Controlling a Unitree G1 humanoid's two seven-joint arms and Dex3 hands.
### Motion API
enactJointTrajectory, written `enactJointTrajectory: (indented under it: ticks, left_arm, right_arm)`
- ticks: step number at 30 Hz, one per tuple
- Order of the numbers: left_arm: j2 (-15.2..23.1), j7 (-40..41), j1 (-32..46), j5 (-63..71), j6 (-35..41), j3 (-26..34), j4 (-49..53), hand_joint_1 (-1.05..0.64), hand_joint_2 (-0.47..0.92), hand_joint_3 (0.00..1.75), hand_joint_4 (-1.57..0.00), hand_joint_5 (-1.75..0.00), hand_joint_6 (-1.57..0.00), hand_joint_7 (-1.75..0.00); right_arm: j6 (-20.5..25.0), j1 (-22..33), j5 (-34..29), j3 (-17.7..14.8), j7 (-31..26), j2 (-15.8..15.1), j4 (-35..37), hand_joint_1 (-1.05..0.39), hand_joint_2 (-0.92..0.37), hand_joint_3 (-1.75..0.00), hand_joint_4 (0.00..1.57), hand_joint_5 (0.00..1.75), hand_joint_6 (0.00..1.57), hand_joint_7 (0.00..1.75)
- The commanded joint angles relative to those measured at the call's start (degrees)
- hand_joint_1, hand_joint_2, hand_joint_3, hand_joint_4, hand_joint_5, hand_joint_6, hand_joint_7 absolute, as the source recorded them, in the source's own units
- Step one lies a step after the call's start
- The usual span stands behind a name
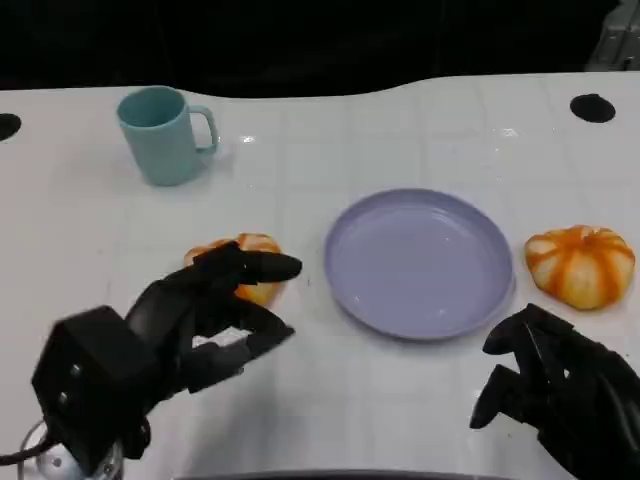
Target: Grasp the bread from the table and place it into the plate.
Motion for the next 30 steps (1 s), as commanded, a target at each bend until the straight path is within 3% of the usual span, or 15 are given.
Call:
enactJointTrajectory:
  ticks: [1,6,12,18,21,30]
  left_arm:
    - [4.0,2.6,-1.8,8.8,-5.2,-0.9,-0.4,-0.42,0.86,0.00,-0.07,-0.90,-0.49,-0.13]
    - [8.4,6.0,-4.5,19.3,-12.0,-1.8,3.0,-0.39,0.83,0.00,-0.03,-0.65,-0.42,-0.03]
    - [13.1,7.7,-8.7,31.9,-13.7,-4.5,5.3,-0.39,0.81,0.00,0.00,-0.33,-0.28,-0.01]
    - [15.4,11.1,-11.5,40.4,-15.9,-6.9,8.4,-0.41,0.78,0.00,0.00,-0.29,-0.29,-0.02]
    - [15.8,7.9,-14.6,44.8,-12.6,-9.3,9.9,-0.38,0.75,0.00,0.00,-0.24,-0.29,-0.02]
    - [12.7,5.6,-22.9,48.4,-6.8,-14.9,20.0,-0.33,0.78,0.01,-0.01,-0.19,-0.26,0.00]
  right_arm:
    - [0.4,-0.5,0.7,-0.5,-0.2,-0.1,-0.6,-0.41,-0.92,-0.44,0.62,1.75,0.49,1.61]
    - [1.0,-0.7,0.9,-0.8,-0.5,0.2,-0.6,-0.41,-0.92,-0.42,0.63,1.75,0.50,1.61]
    - [0.6,-1.0,0.6,-0.9,-0.1,0.1,0.2,-0.41,-0.92,-0.44,0.63,1.75,0.51,1.61]
    - [-0.2,-1.3,0.4,-1.0,0.7,-0.1,1.3,-0.43,-0.92,-0.45,0.64,1.75,0.52,1.61]
    - [-1.4,-1.3,-0.2,-0.7,1.5,-0.4,1.8,-0.42,-0.92,-0.45,0.65,1.75,0.51,1.62]
    - [-1.7,-1.2,0.6,-1.3,2.2,-0.3,2.5,-0.42,-0.92,-0.45,0.68,1.75,0.53,1.63]
